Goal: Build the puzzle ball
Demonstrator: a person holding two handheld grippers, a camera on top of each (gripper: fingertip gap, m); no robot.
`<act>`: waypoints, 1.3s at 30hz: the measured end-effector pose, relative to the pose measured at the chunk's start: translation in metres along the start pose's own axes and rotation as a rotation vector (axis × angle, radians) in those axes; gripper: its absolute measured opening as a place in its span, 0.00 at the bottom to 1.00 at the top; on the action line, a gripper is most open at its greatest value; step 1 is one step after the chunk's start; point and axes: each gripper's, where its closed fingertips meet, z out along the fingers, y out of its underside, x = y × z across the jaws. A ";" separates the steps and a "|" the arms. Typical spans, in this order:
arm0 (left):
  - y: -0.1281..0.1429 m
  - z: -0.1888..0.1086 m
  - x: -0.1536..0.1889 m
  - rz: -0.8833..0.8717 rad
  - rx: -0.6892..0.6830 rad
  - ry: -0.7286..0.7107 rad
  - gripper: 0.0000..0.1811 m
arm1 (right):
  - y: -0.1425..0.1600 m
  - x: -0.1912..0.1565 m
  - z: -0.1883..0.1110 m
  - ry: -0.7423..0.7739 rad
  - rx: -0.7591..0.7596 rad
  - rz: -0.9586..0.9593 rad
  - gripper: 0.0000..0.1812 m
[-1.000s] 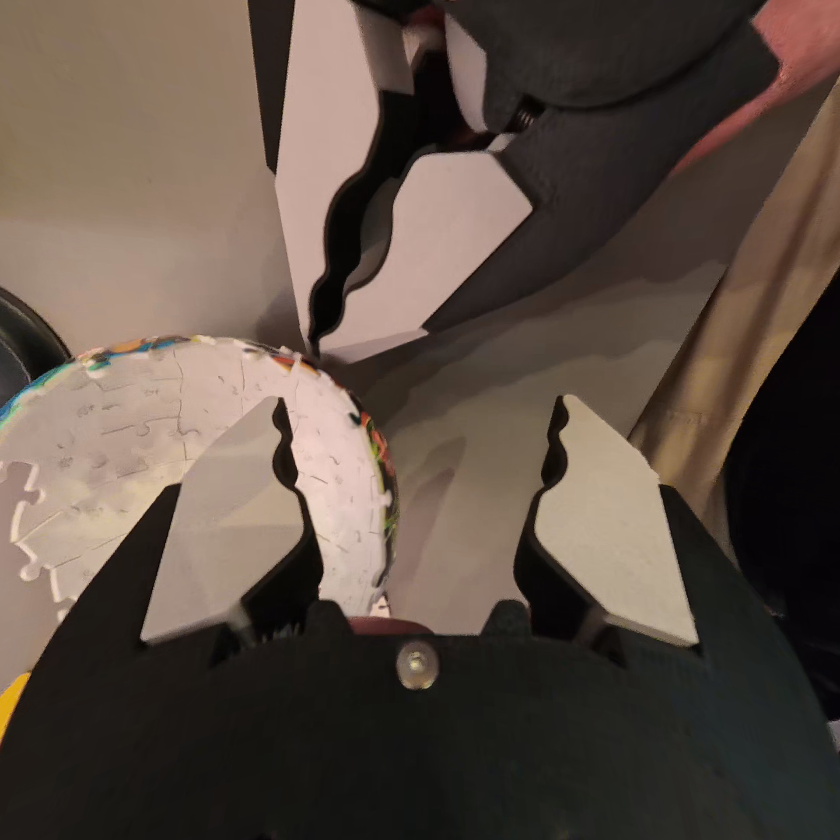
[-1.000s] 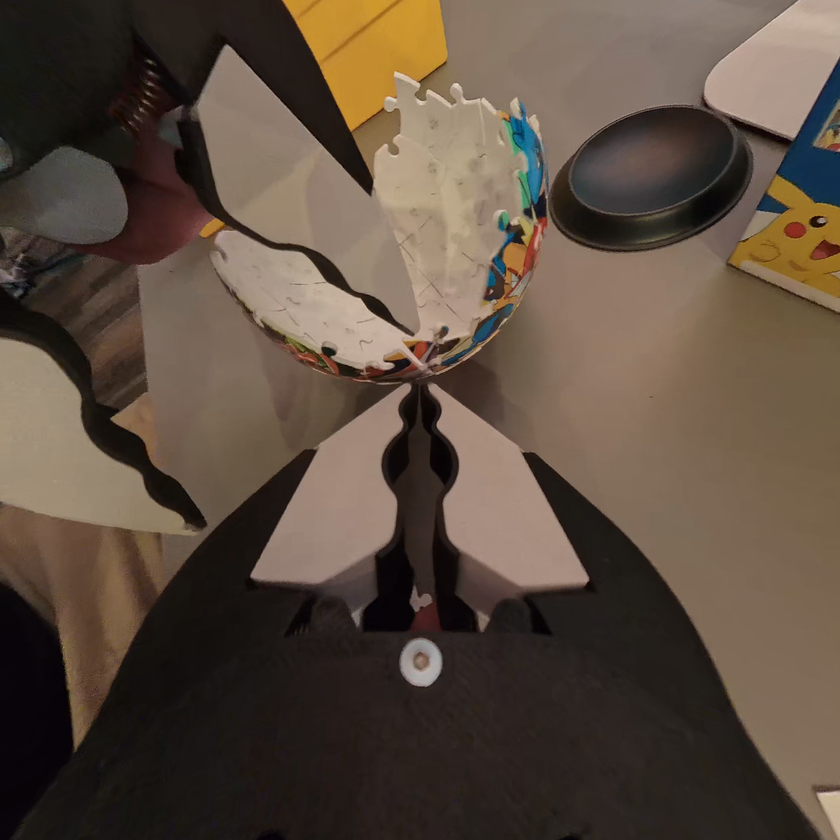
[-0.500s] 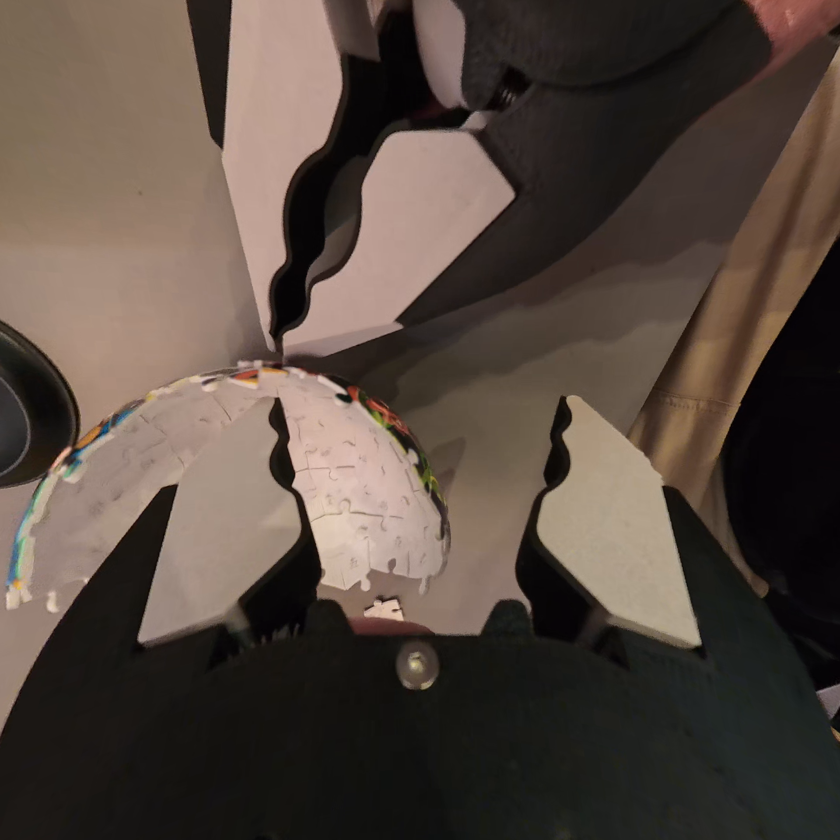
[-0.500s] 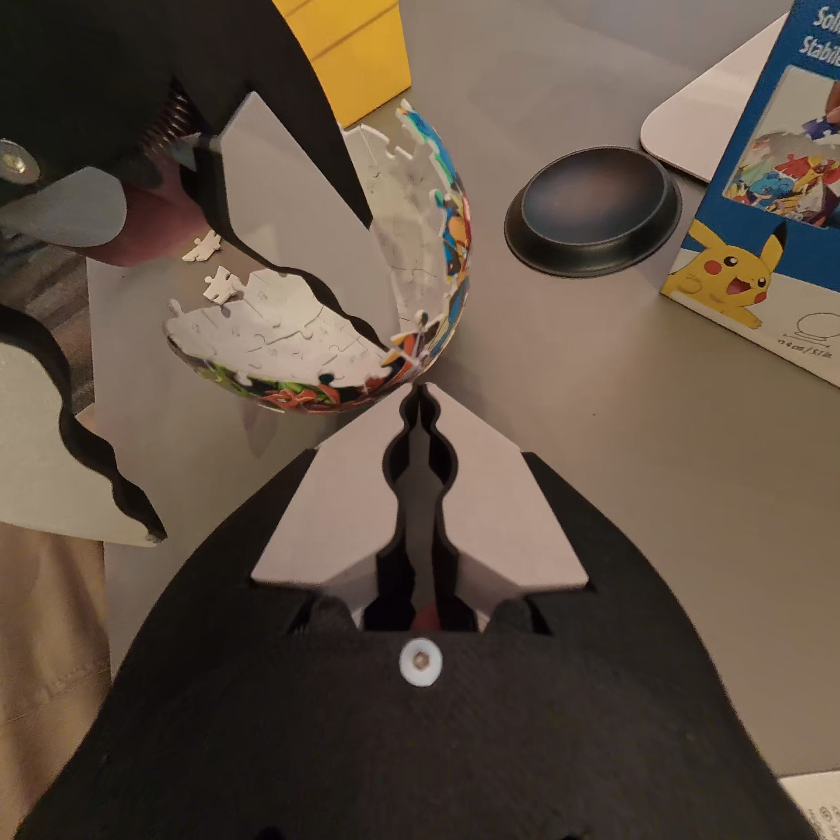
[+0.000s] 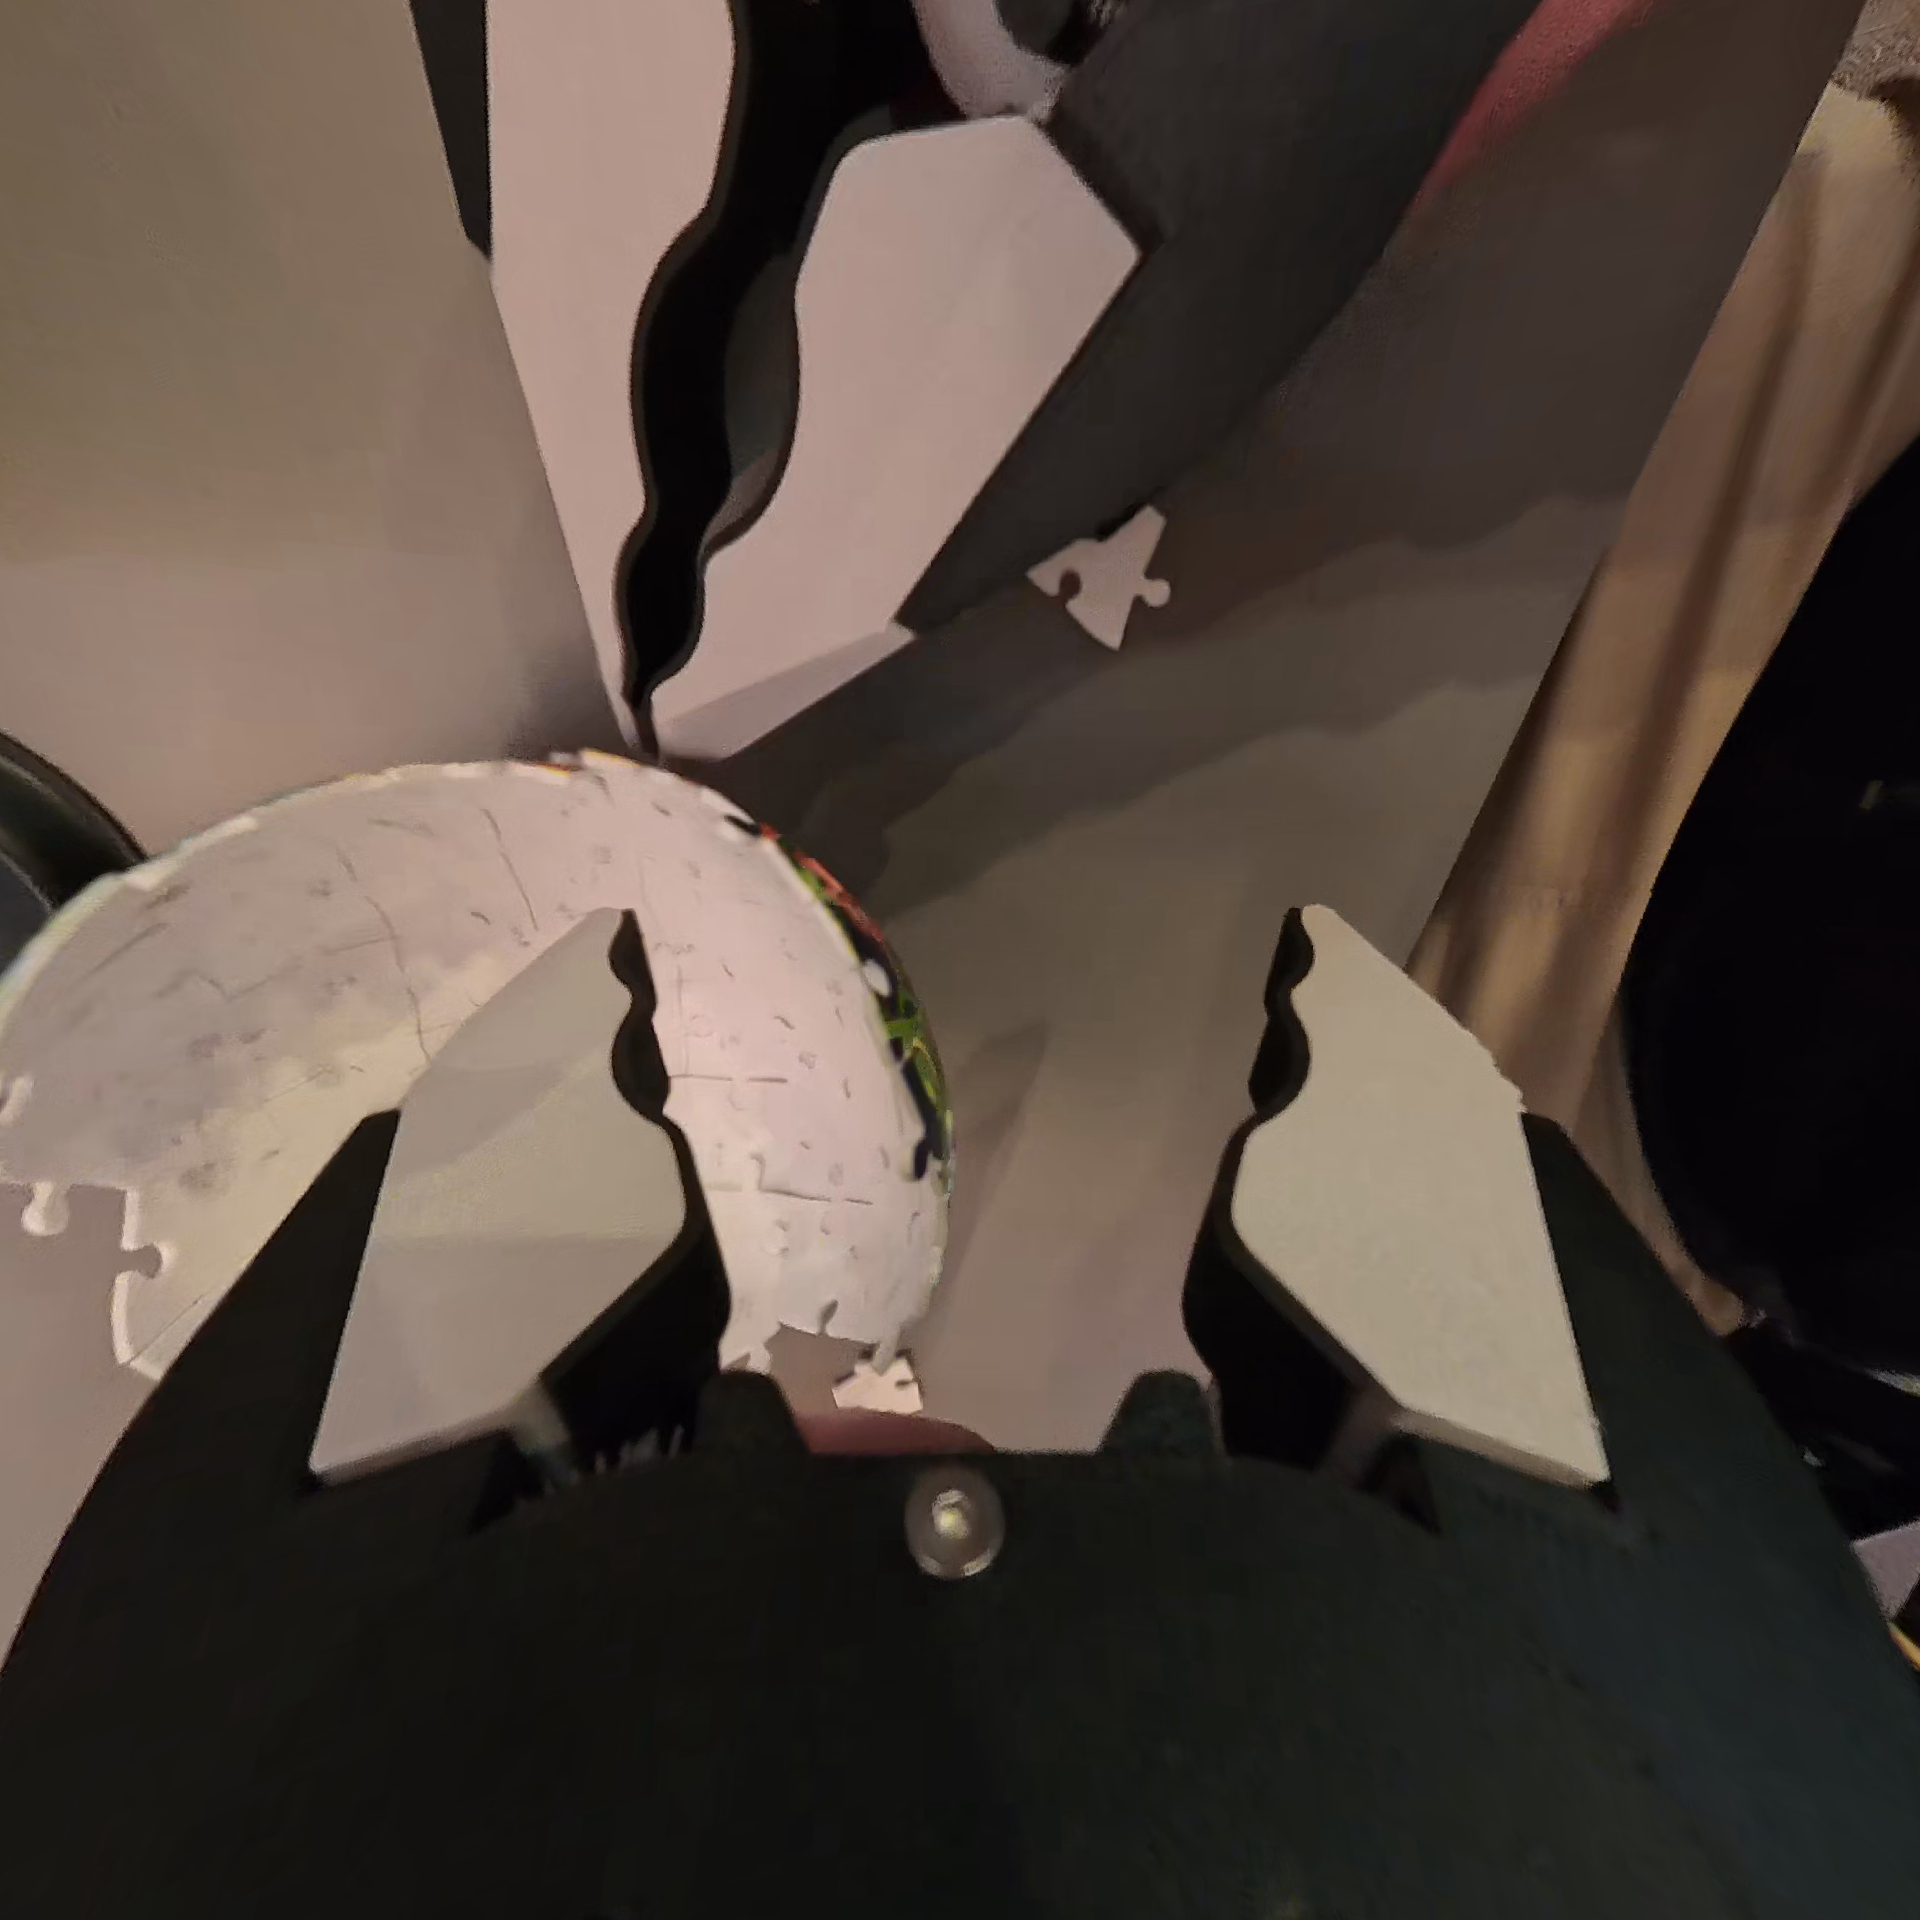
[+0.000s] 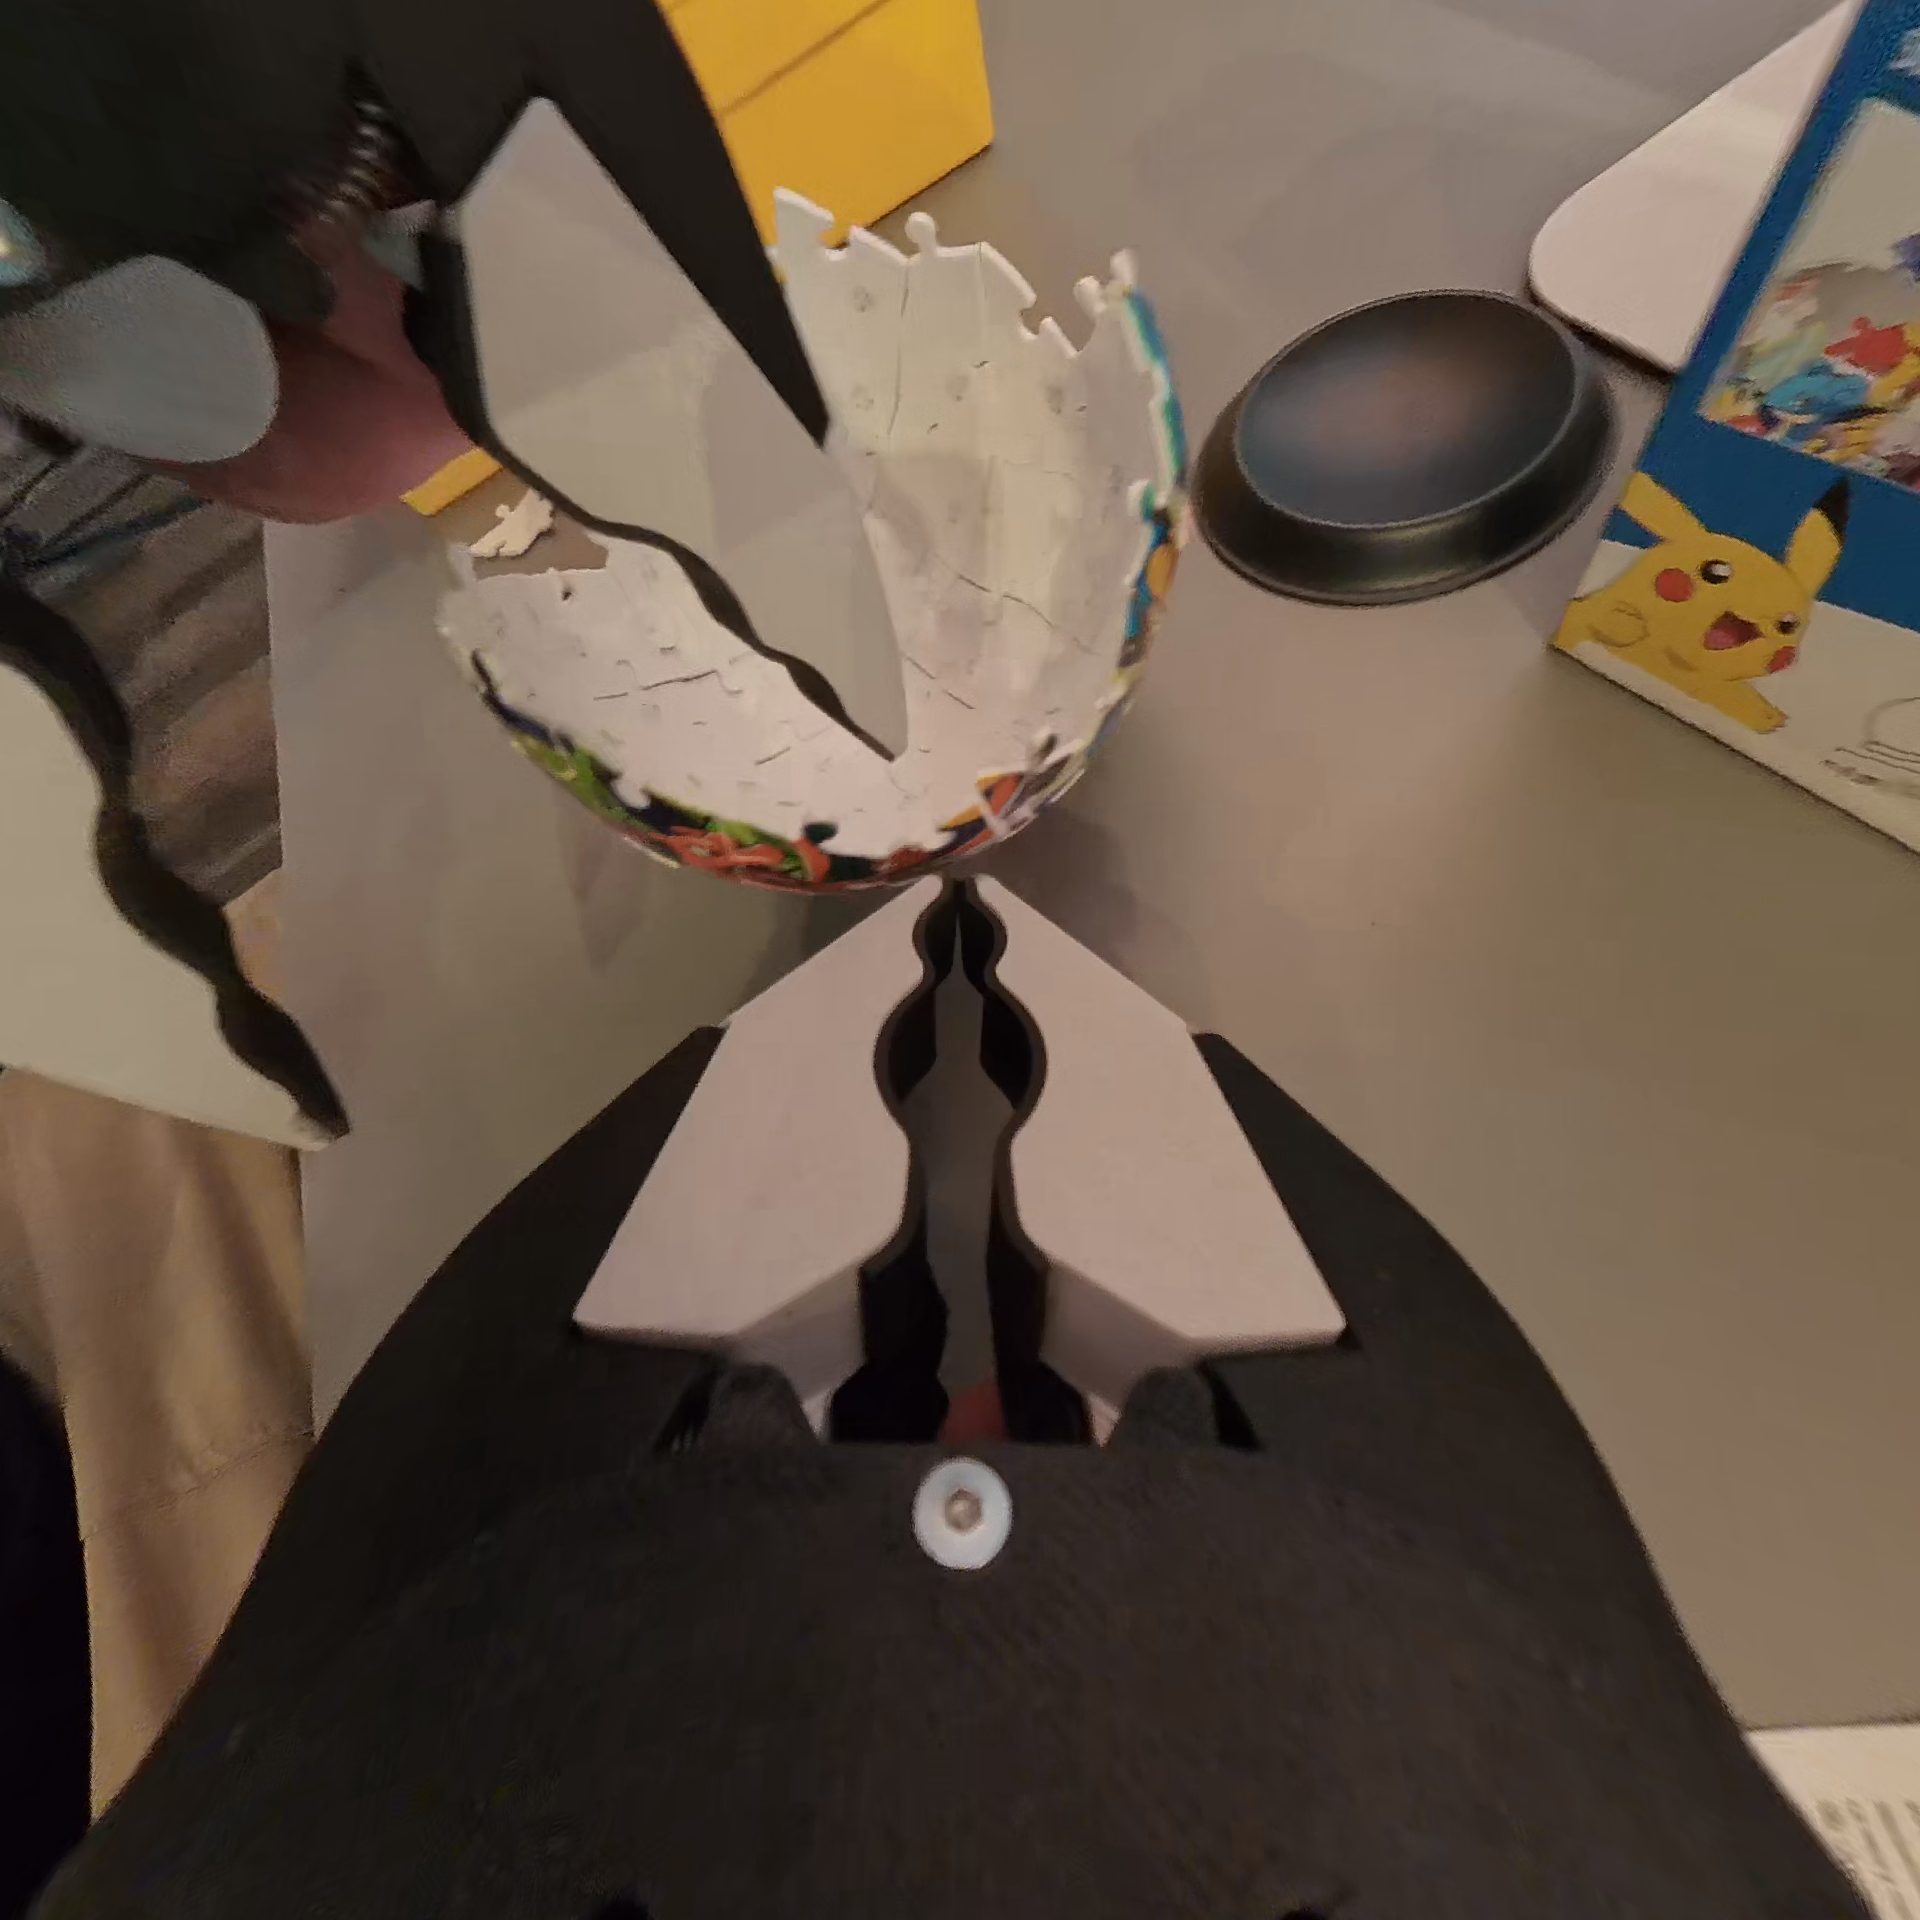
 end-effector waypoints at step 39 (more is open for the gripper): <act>-0.006 0.011 0.000 -0.053 -0.022 0.035 0.61 | -0.005 -0.004 0.012 -0.080 0.052 0.130 0.00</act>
